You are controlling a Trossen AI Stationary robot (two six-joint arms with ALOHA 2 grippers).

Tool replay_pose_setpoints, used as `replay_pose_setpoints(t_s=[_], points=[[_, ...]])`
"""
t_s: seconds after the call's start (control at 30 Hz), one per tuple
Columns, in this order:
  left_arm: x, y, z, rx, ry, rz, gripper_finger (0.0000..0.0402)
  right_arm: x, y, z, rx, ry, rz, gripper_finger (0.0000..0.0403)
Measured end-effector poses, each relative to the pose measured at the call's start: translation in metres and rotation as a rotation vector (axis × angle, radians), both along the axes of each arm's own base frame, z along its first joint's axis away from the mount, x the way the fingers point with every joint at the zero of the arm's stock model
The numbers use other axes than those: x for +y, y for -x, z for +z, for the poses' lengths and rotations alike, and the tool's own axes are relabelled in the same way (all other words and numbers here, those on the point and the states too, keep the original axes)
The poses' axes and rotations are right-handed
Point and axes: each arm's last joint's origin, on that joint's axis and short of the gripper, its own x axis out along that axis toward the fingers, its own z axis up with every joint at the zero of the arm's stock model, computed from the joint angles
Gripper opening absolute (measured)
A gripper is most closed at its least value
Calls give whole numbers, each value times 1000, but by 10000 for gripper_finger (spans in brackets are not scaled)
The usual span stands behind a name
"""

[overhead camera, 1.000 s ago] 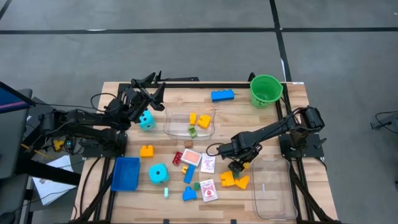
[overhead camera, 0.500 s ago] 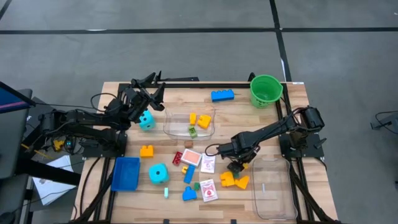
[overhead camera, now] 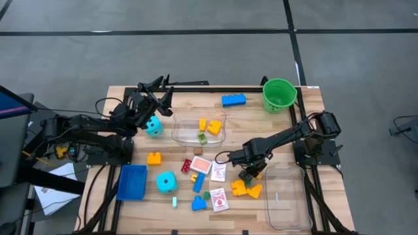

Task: Pick & Place Toys
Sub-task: Put the yellow game piece into the top transparent bin

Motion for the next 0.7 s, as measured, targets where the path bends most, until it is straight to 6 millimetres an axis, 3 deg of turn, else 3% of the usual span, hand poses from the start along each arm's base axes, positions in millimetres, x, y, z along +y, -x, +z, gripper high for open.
replay_pose_setpoints(t_s=[0.13,0.37,0.57,0.7], points=[[0,0,0,0,0,0,315,-6,1,7,-29,57,-1,79],[0,0,0,0,0,0,315,-37,14,46,-136,234,-76,79],[0,0,0,0,0,0,315,-69,20,83,-376,420,-132,79],[0,0,0,0,0,0,315,-85,8,102,-621,494,-96,79]])
